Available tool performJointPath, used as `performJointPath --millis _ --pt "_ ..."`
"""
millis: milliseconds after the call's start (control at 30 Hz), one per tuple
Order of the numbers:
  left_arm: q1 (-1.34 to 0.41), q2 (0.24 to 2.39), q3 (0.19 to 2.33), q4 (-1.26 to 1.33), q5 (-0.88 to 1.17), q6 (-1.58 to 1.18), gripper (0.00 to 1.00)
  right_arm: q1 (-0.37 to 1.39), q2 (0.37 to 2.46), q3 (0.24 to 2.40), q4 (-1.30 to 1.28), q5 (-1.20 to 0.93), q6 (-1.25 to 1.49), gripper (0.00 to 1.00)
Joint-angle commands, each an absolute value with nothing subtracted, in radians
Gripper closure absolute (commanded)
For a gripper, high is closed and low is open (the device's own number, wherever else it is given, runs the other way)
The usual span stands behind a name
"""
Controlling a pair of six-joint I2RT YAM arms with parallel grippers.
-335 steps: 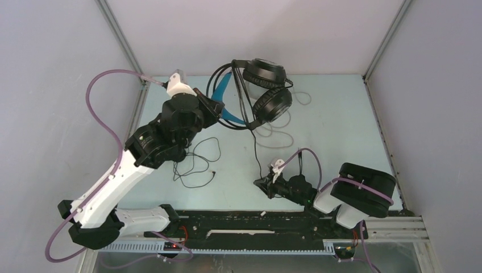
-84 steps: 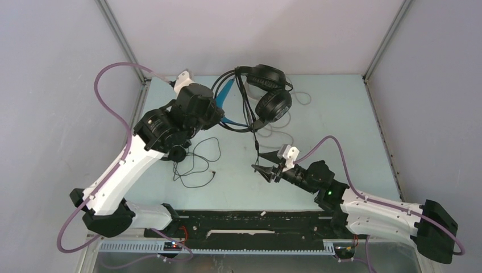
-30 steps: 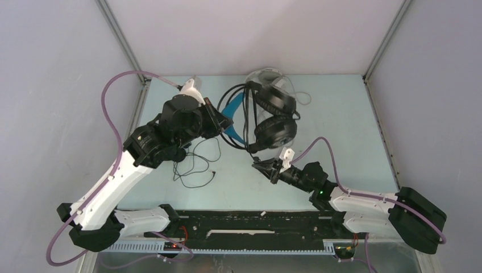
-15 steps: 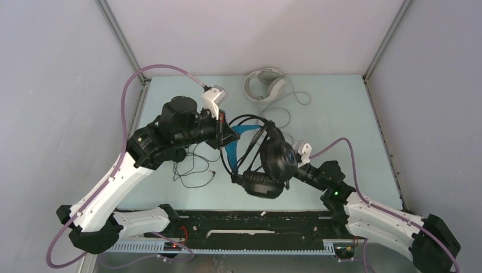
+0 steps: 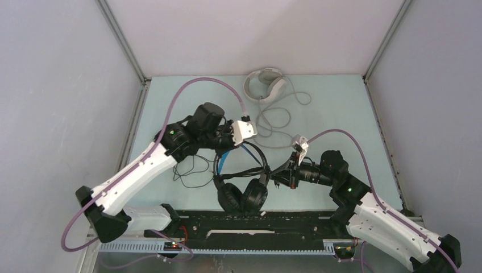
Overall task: Wrap the headphones
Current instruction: Wrap the headphones cable around the headphones.
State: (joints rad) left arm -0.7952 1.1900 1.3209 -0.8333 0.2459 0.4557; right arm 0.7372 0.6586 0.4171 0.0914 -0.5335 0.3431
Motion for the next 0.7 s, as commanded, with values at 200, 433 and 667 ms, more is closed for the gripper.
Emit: performJointPath --millis 200,433,667 --pt "-0.796 1.286 1.271 -0.785 0.091 0.820 1.00 0.672 0.658 0.538 -0.211 -0.610 0.577 1.00" --pt "-0.800 1.380 1.256 -0.743 0.103 0.954 1.00 0.625 0.689 0.538 -0.272 -0.582 0.593 1.00" --pt "-0.828 1.525 1.271 -0.682 0.097 1.028 1.00 0.587 0.697 0.508 -0.321 -0.486 0.543 1.00"
